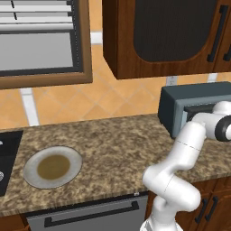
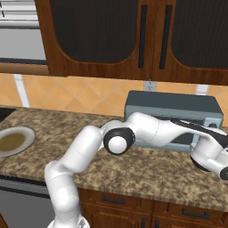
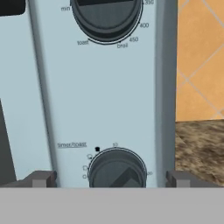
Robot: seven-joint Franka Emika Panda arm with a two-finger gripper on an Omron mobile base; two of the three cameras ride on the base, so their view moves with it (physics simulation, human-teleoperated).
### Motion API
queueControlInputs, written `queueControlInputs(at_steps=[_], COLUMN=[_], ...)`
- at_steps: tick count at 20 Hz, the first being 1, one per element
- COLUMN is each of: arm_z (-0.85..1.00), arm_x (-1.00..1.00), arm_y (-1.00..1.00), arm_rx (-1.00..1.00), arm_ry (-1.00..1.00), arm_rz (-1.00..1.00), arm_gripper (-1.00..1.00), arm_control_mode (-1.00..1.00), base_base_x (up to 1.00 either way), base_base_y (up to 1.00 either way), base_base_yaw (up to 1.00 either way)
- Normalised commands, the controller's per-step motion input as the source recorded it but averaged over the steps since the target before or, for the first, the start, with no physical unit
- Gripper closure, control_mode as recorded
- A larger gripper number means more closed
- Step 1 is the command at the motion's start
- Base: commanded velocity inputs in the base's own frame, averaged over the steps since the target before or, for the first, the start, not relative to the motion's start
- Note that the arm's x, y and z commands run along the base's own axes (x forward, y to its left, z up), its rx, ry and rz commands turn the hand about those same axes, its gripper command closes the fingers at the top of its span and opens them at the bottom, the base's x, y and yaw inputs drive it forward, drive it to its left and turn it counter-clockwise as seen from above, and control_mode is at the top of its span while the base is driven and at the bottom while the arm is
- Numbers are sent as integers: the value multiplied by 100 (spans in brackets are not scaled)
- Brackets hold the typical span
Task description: Pick up the kebab skewer and baguette bread, and place them inside the toaster oven. Close the toaster oven door and start by setting the timer.
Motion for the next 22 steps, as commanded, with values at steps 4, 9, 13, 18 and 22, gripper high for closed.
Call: queueControlInputs(at_steps=[4,9,13,18,22], arm_z=[0,0,0,0,0], arm_x=[0,0,0,0,-1], arm_y=[0,0,0,0,-1], arm_rx=[0,0,0,0,8], arm_ry=[0,0,0,0,0], arm_rz=[0,0,0,0,0], arm_gripper=[100,100,100,100,100], arm_control_mode=[-100,-100,-100,-100,-100], base_base_x=[0,0,0,0,0], base_base_y=[0,0,0,0,0], base_base_yaw=[0,0,0,0,0])
